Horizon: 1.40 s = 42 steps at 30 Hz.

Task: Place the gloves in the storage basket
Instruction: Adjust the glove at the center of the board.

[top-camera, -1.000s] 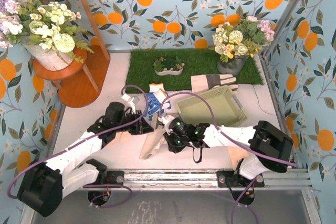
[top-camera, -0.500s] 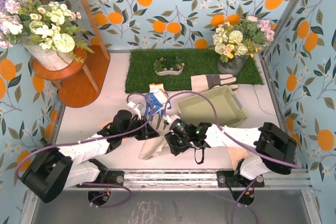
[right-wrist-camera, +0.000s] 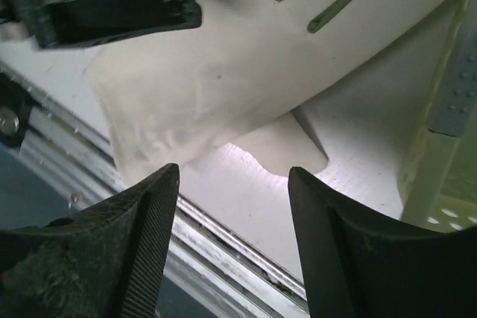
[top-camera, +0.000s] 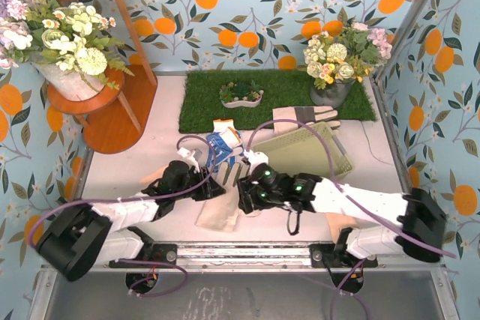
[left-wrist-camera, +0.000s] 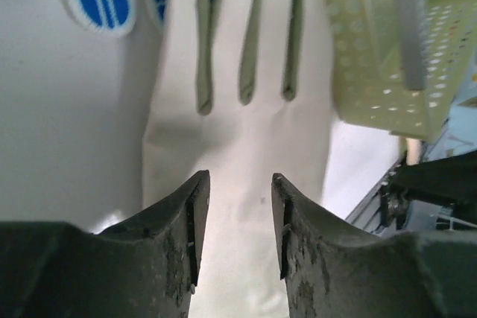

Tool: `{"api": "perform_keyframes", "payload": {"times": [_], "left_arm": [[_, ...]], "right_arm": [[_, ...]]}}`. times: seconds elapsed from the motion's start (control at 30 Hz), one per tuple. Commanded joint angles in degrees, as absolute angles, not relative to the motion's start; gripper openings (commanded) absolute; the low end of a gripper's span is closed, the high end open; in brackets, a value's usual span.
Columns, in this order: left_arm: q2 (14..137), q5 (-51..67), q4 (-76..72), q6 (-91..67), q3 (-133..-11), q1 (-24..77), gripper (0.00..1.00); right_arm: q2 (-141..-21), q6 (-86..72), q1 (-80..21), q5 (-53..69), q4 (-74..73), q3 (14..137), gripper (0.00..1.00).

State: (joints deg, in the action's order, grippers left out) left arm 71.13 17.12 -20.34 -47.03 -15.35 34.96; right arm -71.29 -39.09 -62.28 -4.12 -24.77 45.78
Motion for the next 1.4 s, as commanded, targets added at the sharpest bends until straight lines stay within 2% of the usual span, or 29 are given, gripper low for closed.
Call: {"api": "perform_keyframes", "payload": {"times": [0.0,0.17,0.3,0.43,0.53,0.7,0.83,0.9,1.03,1.13,1.37], "left_arm": [[65.5,16.33,-16.97,-44.93,-18.7,35.32,0.46],[62.4,12.49,-1.89,-41.77,-23.32,35.33,0.54],[60.54,7.24,5.93,-39.7,-26.47,35.31,0.57],[63.4,7.0,4.39,-38.84,-27.41,35.3,0.55],[67.68,8.89,-0.83,-38.42,-27.52,35.29,0.57],[74.34,8.59,-5.7,-38.21,-29.35,35.2,0.56],[78.08,7.72,-7.23,-37.96,-30.49,35.01,0.5],[80.46,8.07,-8.67,-38.2,-30.38,34.99,0.47],[80.93,8.05,-9.07,-39.11,-29.44,35.01,0.29],[78.79,7.16,-6.62,-39.94,-28.35,35.01,0.19],[69.5,8.33,-2.93,-44.2,-22.5,34.98,0.14]], "right_arm": [[-78.46,-49.7,-67.26,-15.91,-24.09,51.09,0.55],[-87.21,-58.35,-73.53,-27.75,-31.8,57.41,0.5],[-88.43,-62.59,-74.75,-32.05,-35.49,57.85,0.49],[-86.07,-63.13,-72.76,-30.12,-32.5,53.86,0.49],[-84.84,-61.07,-68.68,-22.87,-25.94,51.24,0.49],[-86.65,-58.75,-66.54,-18.47,-21.46,52.01,0.49],[-89.33,-59.19,-66.45,-20.49,-21.98,51.94,0.46],[-90.59,-58.95,-66.45,-21.34,-21.28,51.33,0.39],[-92.82,-57.05,-66.45,-20.59,-18.85,51.17,0.26],[-94.36,-55.2,-66.25,-20.39,-17.83,51.88,0.2],[-95.66,-51.47,-63.79,-17.82,-13.82,50.83,0.18]]}}
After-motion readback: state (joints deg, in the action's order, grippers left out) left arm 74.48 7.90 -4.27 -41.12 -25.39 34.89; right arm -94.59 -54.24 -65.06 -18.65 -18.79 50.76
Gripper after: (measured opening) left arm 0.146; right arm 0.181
